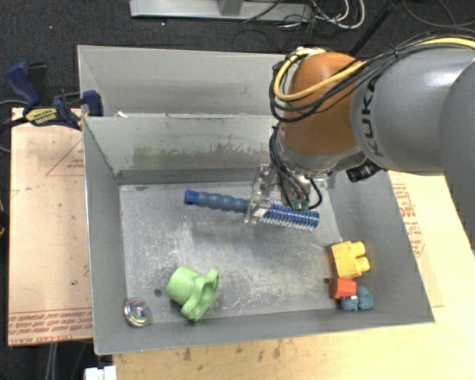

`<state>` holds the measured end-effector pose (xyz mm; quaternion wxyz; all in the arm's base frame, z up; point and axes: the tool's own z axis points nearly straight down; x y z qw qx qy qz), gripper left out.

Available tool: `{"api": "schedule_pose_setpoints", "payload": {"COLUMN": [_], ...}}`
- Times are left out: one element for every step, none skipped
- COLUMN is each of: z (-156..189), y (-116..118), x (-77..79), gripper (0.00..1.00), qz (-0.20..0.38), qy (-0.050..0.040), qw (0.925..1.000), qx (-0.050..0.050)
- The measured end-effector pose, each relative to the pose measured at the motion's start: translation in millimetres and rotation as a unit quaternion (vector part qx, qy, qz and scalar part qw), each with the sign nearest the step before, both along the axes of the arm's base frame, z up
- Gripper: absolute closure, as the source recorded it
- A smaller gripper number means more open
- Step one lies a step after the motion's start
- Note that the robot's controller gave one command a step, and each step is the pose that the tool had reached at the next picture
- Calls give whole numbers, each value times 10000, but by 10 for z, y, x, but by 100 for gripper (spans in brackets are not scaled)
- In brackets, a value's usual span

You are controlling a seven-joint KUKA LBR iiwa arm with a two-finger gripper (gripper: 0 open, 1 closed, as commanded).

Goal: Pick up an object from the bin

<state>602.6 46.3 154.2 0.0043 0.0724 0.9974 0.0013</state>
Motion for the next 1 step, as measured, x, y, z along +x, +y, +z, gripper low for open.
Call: {"api": "schedule_pose_setpoints", "payload": {"z": [148], "y": [3], "x": [2], "gripper": [100], "qz": [2], "qy": [32], "qw": [10000], "qx": [-3]}}
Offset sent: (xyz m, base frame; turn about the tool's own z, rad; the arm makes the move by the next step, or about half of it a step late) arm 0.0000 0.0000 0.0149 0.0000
